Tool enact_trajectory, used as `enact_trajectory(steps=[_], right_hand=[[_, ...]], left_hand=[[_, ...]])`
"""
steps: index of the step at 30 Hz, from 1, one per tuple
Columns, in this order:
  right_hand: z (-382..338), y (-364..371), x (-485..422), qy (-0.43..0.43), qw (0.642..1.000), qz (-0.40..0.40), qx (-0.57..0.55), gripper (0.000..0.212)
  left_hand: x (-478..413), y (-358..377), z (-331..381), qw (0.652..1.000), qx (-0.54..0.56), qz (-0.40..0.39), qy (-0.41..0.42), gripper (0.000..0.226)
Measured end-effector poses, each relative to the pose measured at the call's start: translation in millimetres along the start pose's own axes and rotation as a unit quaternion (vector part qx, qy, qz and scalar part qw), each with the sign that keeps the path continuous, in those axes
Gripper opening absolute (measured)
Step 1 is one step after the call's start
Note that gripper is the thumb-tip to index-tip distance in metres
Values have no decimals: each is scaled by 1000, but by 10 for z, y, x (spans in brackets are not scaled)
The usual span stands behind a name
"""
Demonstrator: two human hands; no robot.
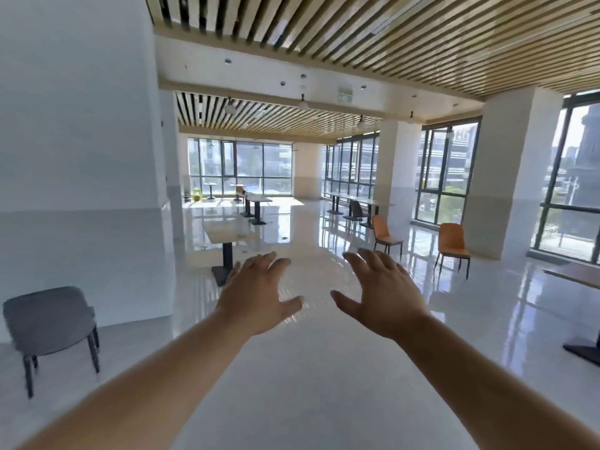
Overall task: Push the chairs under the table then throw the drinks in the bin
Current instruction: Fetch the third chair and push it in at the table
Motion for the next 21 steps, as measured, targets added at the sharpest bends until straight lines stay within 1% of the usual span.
enact_trajectory(steps=[3, 8, 14, 18, 21], right_hand=[[-294, 519, -643, -32, 999, 5, -4, 88], [-644, 1132, -1780, -63, 998, 1, 4, 88], [-750, 1661, -2970, -55, 998, 11, -2, 87], [-932, 2236, -3626, -77, 997, 3, -11, 89], [-1084, 2695, -4171, -90, 995, 5, -43, 87]], left_hand=[[-326, 236, -695, 999, 8, 10, -41, 86], [-1080, 471, -1697, 998, 0, 21, -59, 88], [-2029, 730, -2584, 997, -9, 38, -67, 87], [-2447, 1151, -3052, 997, -31, 22, -69, 89], [-2739, 1394, -3505, 995, -48, 27, -83, 90]])
Point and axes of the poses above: each hand's wrist, its own x-axis away from the middle knuckle, its own y-axis out of the palm, z = x × y, the point moved 7 cm from there along -x, towards the middle knuckle, and after that the axes turned 1 degree about y, right-handed, at the moved point
